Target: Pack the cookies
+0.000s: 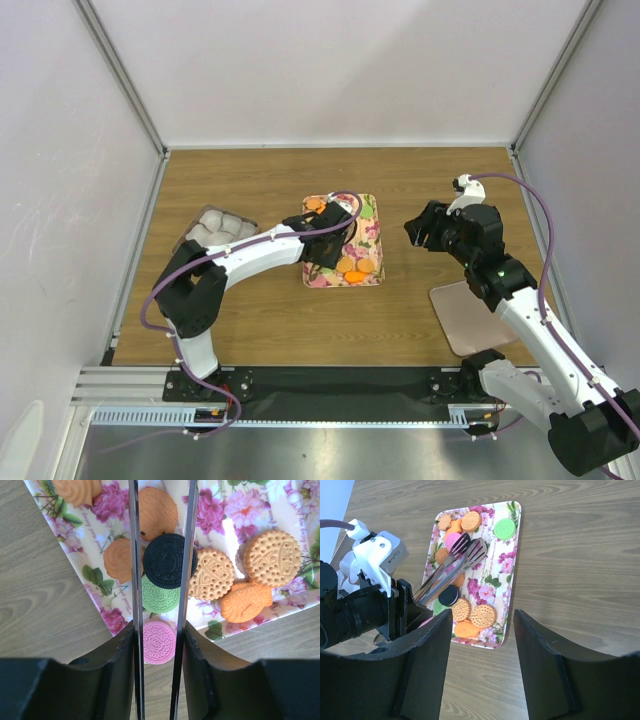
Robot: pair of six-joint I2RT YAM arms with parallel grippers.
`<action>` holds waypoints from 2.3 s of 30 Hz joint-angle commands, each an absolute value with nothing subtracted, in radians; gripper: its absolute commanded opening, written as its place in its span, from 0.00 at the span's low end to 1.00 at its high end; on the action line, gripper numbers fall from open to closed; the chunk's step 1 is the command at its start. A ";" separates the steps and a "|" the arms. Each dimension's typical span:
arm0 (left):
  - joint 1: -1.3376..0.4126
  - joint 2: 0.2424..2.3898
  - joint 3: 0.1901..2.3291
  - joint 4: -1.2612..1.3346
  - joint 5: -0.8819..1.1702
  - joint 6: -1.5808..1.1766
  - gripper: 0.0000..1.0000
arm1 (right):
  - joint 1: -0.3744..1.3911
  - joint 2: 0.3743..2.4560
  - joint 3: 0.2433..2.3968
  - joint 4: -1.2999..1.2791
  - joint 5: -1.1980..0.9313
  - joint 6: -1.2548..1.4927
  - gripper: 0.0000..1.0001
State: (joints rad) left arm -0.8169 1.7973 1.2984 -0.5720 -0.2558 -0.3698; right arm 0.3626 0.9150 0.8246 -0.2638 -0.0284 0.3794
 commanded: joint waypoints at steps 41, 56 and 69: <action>-0.207 1.209 1.068 -0.778 -0.267 -0.399 0.38 | 0.298 0.963 0.847 -0.252 -0.178 0.360 0.54; -0.078 1.293 1.040 -0.727 -0.206 -0.344 0.38 | 0.299 0.962 0.839 -0.245 -0.189 0.364 0.54; -0.052 1.354 1.031 -0.693 -0.207 -0.328 0.39 | 0.301 0.966 0.836 -0.242 -0.190 0.365 0.54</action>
